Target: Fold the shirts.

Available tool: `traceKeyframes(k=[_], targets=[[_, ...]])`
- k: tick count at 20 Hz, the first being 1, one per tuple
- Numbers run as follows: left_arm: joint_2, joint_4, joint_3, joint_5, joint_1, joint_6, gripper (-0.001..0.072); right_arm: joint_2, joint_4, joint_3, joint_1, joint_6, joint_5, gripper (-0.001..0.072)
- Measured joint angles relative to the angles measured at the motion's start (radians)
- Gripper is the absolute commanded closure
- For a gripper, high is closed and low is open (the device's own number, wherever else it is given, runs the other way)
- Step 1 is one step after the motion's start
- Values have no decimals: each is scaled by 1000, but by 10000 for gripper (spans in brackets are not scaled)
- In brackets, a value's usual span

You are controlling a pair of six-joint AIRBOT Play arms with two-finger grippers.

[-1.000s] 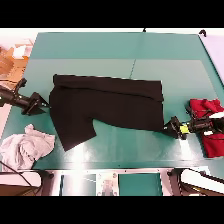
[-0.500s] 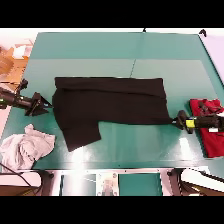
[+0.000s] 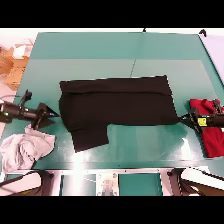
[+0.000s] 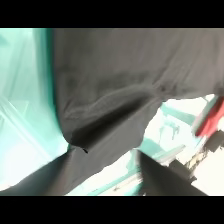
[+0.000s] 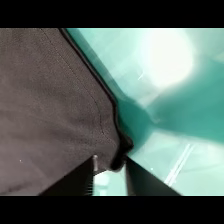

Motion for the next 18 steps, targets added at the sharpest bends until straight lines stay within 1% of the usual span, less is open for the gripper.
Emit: traceKeyframes(k=[4,7,9,12,13,14,15,16,17,18], targets=[[101,-13,-199,92,-19,-22,67,0,3,2,-5,0,-2,413],[126,-47,-295,185,-127,-30,68,0,27,2,-4,0,-5,412],[133,-93,-325,256,-213,-34,68,0,38,2,-4,-1,-5,411],[140,-139,-344,348,-288,-42,69,0,46,2,-4,-1,-5,408],[140,-159,-348,372,-303,-35,69,0,48,2,-4,-1,-5,386],[140,-179,-352,391,-312,-24,69,0,51,2,-4,-1,-5,327],[140,-208,-354,414,-325,-6,71,0,53,2,-4,-1,-5,300],[140,-233,-356,433,-339,10,177,0,54,2,-4,-2,-5,300],[139,-255,-358,456,-359,31,234,0,56,2,-4,-2,-4,300],[136,-279,-361,468,-379,49,235,0,57,2,-4,-2,-1,301]])
